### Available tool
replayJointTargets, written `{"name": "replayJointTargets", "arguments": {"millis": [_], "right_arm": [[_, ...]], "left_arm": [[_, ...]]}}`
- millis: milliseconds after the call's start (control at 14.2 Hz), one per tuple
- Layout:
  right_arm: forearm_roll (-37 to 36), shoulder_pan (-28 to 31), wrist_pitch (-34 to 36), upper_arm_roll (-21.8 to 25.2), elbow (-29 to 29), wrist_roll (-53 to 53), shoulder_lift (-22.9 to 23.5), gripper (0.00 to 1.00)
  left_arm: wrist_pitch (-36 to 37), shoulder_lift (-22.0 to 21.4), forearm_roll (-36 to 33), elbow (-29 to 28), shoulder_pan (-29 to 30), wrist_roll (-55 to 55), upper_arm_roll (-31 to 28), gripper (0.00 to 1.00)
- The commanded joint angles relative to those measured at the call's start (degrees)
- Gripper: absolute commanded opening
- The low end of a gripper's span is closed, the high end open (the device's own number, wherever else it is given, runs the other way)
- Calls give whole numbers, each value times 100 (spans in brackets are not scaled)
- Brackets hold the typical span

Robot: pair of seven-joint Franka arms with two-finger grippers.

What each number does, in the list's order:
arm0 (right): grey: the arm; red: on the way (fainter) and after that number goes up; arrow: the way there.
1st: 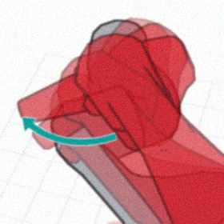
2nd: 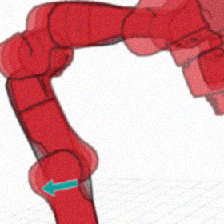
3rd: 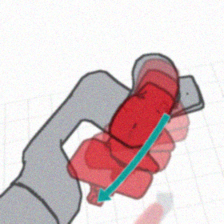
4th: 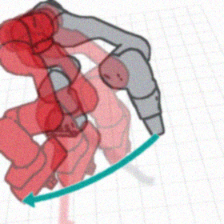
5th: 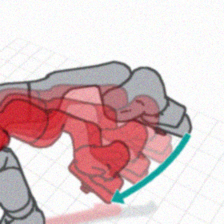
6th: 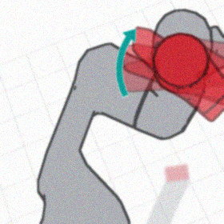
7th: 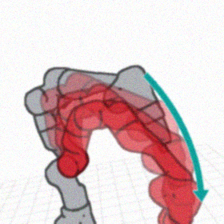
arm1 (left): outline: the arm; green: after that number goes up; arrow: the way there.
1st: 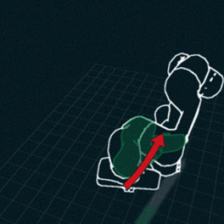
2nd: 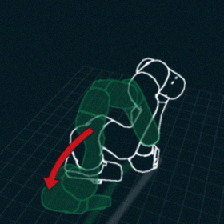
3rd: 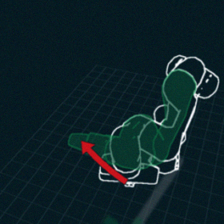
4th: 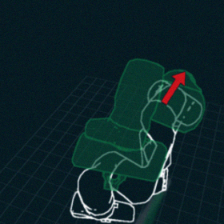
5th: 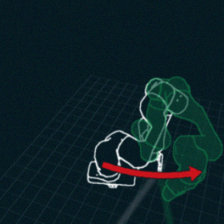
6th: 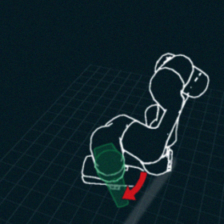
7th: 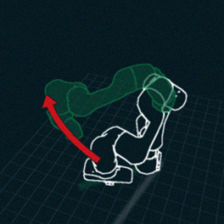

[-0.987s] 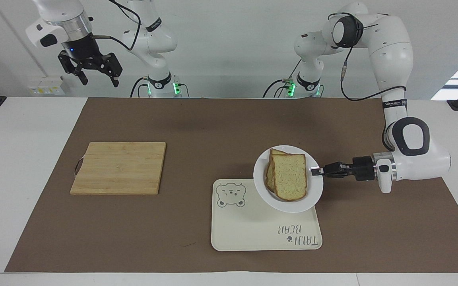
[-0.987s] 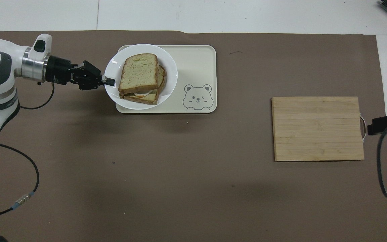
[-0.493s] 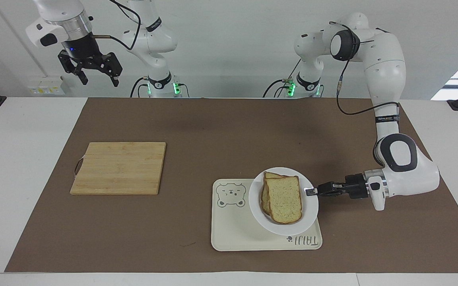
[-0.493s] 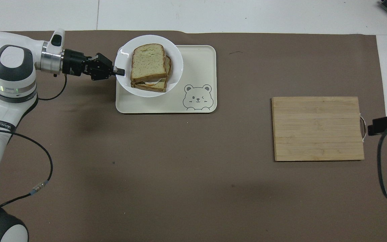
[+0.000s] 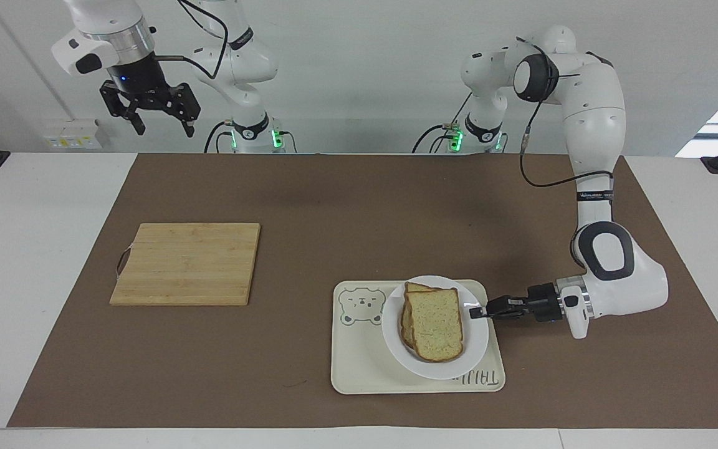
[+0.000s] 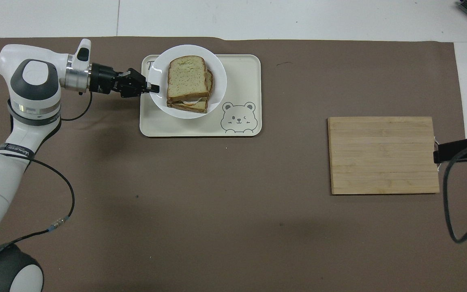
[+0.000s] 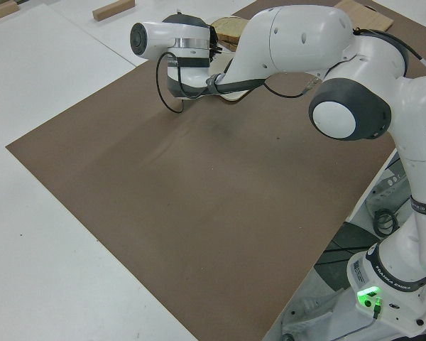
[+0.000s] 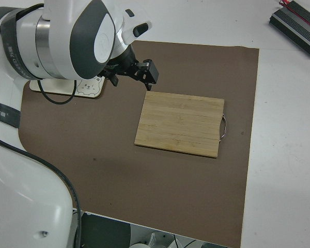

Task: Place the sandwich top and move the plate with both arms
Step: 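Carry the plate with the left gripper onto the bear tray, then lower the plate onto the tray and open the left gripper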

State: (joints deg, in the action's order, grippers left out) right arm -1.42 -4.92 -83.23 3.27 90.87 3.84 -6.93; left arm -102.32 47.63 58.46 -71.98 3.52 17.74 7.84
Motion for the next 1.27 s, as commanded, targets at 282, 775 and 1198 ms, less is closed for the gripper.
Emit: {"name": "replayJointTargets", "arguments": {"millis": [282,775,1198], "right_arm": [[-95,0,-369,-1,247,-208,-169,100],[19,61,-360,7,247,-138,-160,100],[19,61,-352,25,247,-147,-160,100]], "left_arm": [[-192,361,-28,202,-1,388,103,0],[-306,405,-28,193,-36,415,103,0],[-315,405,-45,184,-27,415,95,22]]}}
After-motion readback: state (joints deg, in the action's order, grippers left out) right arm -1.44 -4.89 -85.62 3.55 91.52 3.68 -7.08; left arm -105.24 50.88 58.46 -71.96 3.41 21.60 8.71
